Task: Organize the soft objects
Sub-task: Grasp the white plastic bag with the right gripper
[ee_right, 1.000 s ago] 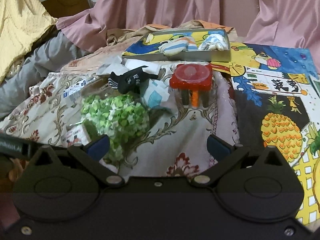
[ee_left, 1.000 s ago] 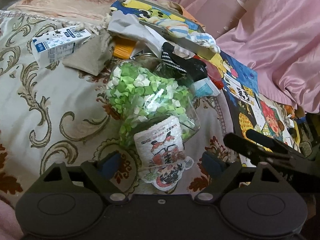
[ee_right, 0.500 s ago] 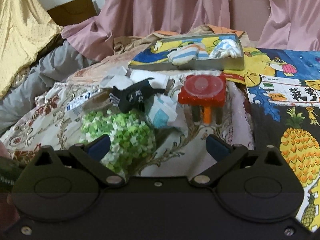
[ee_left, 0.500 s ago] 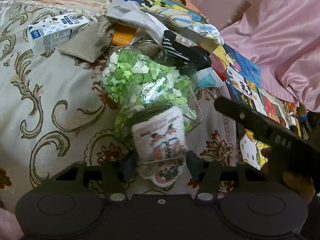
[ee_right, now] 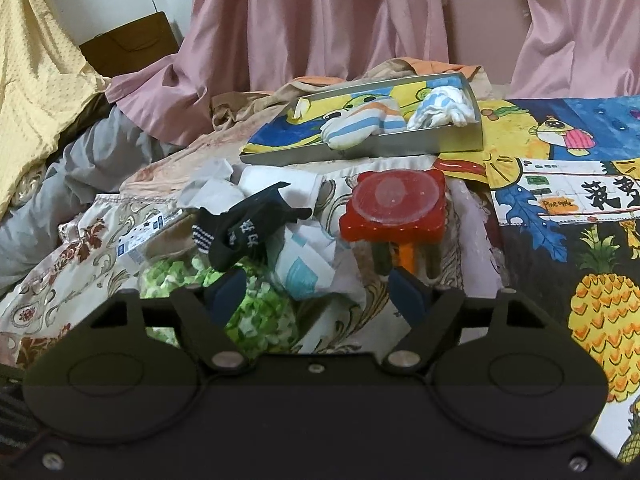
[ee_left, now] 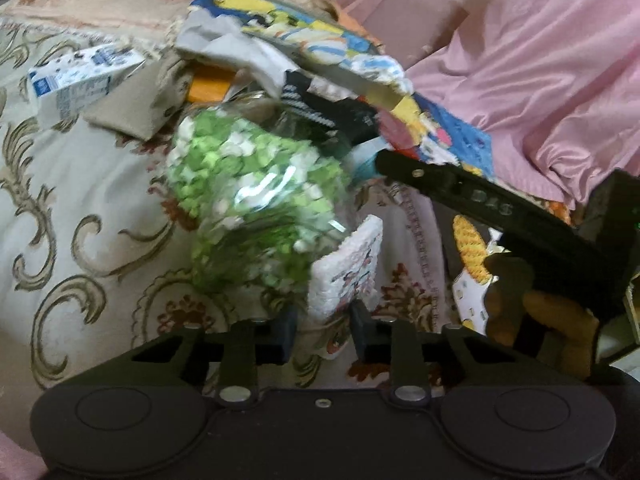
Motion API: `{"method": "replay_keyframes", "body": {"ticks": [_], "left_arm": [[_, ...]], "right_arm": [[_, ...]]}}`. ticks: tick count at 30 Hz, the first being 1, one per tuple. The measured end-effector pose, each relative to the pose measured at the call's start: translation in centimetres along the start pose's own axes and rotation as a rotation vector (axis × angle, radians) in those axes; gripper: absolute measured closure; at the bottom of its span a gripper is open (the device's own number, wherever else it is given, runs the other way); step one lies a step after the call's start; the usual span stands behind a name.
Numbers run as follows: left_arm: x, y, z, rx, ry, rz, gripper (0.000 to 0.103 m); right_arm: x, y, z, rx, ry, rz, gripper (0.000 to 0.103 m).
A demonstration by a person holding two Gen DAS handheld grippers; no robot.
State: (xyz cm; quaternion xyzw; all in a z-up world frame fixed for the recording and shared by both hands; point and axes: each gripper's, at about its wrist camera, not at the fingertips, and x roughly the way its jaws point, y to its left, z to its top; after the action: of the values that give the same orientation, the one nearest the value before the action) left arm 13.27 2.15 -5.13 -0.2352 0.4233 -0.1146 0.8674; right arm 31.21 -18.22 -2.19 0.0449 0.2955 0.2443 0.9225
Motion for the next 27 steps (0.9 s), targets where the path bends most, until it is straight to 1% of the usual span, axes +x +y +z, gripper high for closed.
{"method": "replay_keyframes", "body": {"ticks": [2,7,11,17,19,20,22,27], "left_arm": [[0.0,-0.3,0.0,0.008,-0.015,-0.006,0.077],[0.1,-0.8,-0.1,0.021,-0.041,-0.026,0.082],[0.0,-1.3,-0.2,0.054,-0.06,-0.034,0.086],[-0.1,-1.9,-0.3,0.092,-0.099,-0.036,0.088],[-0.1,-1.9,-0.2,0.085,-0.11,-0.039,0.088],[-0.1,-1.9,-0.2,0.083,-0.114,-0.04,0.088],[-0.1,-2.0,-0.1,0.085,-0.125,-0.041,0.089],[-0.2,-2.0,-0.1,0.097,-0.145,-0.045,0.09]], "right_arm": [[0.4,-0.1,0.1,0.003,0.0,0.003,0.035],[1.2,0.0,0.3,0.019,0.009,0.012,0.044],[2.0,0.1,0.3,0.025,0.013,0.011,0.049],[2.7,0.4,0.3,0.034,0.019,0.012,0.061],[2.9,0.4,0.3,0.037,0.021,0.016,0.068],[3.0,0.6,0.3,0.04,0.023,0.019,0.069],[3.2,0.8,0.3,0.035,0.027,0.025,0.078],[3.3,1.4,0.3,0.018,0.038,0.019,0.084]]}}
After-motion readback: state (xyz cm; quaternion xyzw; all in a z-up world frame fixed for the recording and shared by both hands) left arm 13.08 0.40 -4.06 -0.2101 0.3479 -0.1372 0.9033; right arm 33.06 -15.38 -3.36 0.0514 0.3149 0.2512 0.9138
